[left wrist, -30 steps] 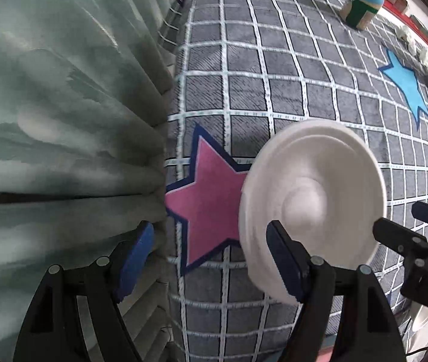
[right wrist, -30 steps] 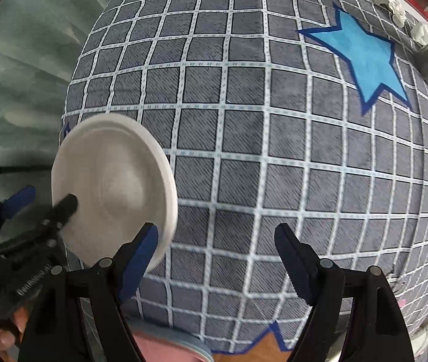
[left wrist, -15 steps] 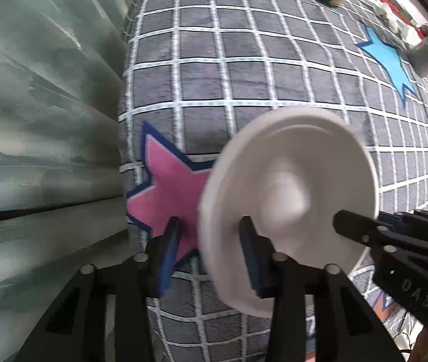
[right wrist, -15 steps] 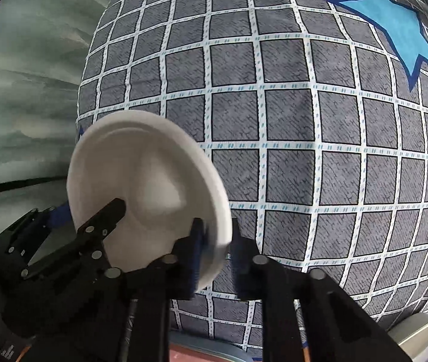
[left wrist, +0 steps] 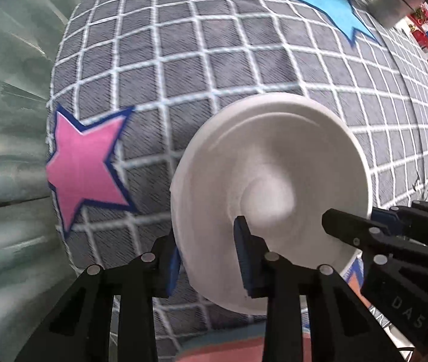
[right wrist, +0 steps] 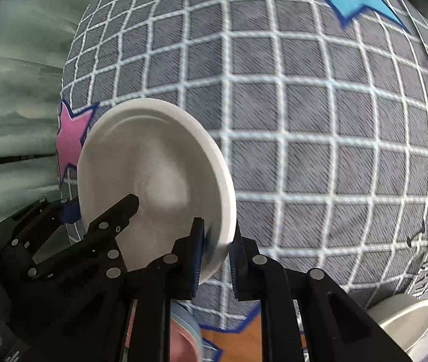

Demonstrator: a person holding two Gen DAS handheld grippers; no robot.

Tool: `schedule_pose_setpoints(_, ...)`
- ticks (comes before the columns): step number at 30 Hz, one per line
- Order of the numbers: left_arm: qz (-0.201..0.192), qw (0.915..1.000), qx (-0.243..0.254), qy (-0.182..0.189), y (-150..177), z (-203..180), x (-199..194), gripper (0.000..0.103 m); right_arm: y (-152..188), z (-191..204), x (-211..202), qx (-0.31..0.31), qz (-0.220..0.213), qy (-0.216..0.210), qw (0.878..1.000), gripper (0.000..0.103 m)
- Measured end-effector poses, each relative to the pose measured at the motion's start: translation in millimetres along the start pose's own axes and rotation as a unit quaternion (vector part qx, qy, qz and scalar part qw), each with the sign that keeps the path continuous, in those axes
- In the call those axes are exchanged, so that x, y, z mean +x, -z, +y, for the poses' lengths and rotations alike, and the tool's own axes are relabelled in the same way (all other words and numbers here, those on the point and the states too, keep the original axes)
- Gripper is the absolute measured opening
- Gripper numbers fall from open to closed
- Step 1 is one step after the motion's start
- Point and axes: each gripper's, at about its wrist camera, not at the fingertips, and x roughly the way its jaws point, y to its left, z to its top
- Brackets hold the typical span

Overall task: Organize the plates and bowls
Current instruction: 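Carry the white bowl onto the white bowl stack and open the left gripper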

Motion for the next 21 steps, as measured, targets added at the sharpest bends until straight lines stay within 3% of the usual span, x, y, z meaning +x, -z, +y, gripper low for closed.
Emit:
schedule_pose_setpoints(13, -0.021, 0.9993, 0.015, -0.027, 34, -131, -37, 0.035, 52, -75, -45, -0.005, -0.009, -0.017, 1.000, 0.018)
schedule_pose_setpoints(21, -0.051, 0.9977, 0.021, -0.040, 54, -226, -82, 0.035, 87, -120, -111, -0.023, -0.036, -0.024, 0.999, 0.018)
